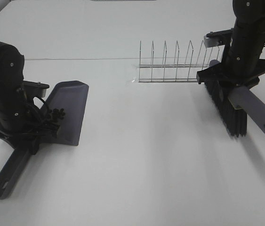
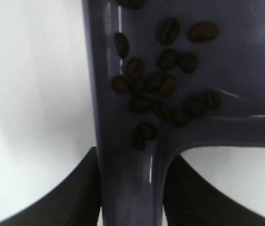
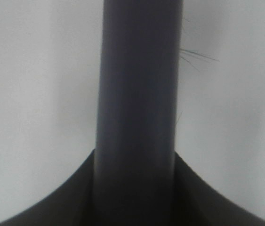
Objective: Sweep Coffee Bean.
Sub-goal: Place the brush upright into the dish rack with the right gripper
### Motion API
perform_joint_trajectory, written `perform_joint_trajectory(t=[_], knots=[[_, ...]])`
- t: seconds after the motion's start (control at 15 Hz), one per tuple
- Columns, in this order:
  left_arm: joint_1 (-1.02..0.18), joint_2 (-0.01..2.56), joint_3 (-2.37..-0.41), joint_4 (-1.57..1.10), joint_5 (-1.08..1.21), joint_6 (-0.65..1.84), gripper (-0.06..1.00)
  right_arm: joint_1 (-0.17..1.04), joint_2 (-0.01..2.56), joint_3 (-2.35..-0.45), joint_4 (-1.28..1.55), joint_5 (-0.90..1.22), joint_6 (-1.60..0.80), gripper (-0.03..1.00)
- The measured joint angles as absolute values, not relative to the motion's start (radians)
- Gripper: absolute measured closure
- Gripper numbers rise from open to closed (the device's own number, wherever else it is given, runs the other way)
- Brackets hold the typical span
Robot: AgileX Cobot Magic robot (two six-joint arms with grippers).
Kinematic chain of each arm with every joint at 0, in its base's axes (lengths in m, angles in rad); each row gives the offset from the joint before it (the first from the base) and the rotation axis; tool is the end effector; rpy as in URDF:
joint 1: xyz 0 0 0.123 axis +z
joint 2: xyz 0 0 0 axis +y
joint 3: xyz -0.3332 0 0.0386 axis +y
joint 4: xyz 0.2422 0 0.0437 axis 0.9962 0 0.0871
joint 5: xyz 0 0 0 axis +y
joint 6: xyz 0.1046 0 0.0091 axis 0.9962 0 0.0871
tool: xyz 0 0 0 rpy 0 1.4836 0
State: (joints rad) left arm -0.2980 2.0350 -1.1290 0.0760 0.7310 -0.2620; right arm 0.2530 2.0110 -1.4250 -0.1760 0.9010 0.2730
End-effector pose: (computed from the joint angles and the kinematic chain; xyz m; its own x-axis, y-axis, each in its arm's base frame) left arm 0.3551 -0.1035 0.1352 -0.9952 0.0926 -0.0323 0.0911 0.9948 0.0450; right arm 0.4115 0.0915 0.2081 -0.9765 -0.0864 -0.1972 -0.0667 0.9923 -0.1045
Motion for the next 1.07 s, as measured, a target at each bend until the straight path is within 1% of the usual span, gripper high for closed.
perform_joint_trajectory(t=[0.47, 0.67, 1.07], knots=[[-0.298, 2.035, -1.129, 0.074, 0.73, -0.262, 0.58, 0.253, 2.036, -1.505, -0.223, 0.861, 0.29, 0.62], [-0.298, 2.035, -1.129, 0.074, 0.73, -0.262, 0.58, 0.253, 2.093, -1.58, -0.249, 0.895, 0.287, 0.62], [-0.298, 2.035, -1.129, 0.074, 0.729, -0.262, 0.58, 0.252, 2.143, -1.624, -0.248, 0.902, 0.286, 0.62]])
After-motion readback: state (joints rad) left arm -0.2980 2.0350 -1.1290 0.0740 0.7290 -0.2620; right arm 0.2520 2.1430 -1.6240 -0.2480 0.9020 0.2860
